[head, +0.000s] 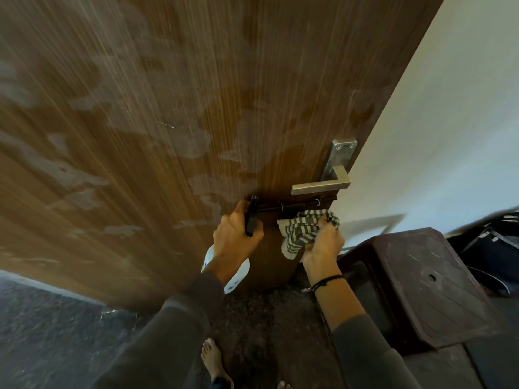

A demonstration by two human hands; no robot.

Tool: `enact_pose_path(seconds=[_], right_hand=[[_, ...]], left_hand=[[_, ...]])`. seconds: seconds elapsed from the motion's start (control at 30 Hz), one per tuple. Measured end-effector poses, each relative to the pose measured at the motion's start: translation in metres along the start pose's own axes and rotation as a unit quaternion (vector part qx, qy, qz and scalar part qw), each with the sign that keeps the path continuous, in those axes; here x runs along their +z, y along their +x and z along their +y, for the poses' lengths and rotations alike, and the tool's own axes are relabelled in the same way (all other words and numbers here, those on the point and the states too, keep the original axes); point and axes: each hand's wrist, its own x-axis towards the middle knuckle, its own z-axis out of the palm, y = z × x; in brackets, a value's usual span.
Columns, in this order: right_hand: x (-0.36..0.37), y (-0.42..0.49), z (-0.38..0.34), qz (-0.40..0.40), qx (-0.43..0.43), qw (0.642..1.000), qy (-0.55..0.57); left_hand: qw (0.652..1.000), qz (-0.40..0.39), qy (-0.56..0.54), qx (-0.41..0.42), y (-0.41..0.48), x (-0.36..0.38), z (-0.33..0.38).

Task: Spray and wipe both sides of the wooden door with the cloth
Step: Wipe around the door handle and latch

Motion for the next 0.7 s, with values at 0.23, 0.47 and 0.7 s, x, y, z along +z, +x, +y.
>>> enact_pose_path(seconds=[0.23, 0.47, 0.7], right_hand=[[0.034, -0.015, 0.024, -0.084, -0.015, 0.995, -0.057], [0.004, -0.013, 0.027, -0.123, 0.025, 0.987, -0.097], [-0.035, -0.041, 0.0, -0.151, -0.073, 0.981, -0.097]], left_hand=[[1.0, -0.006, -0.017, 0.013, 0.009, -0.005, 0.001], [0.999, -0.03, -0.026, 0.007, 0.012, -0.008, -0.001], [0.997, -0.021, -0.072, 0.002, -0.015, -0.014, 0.011]])
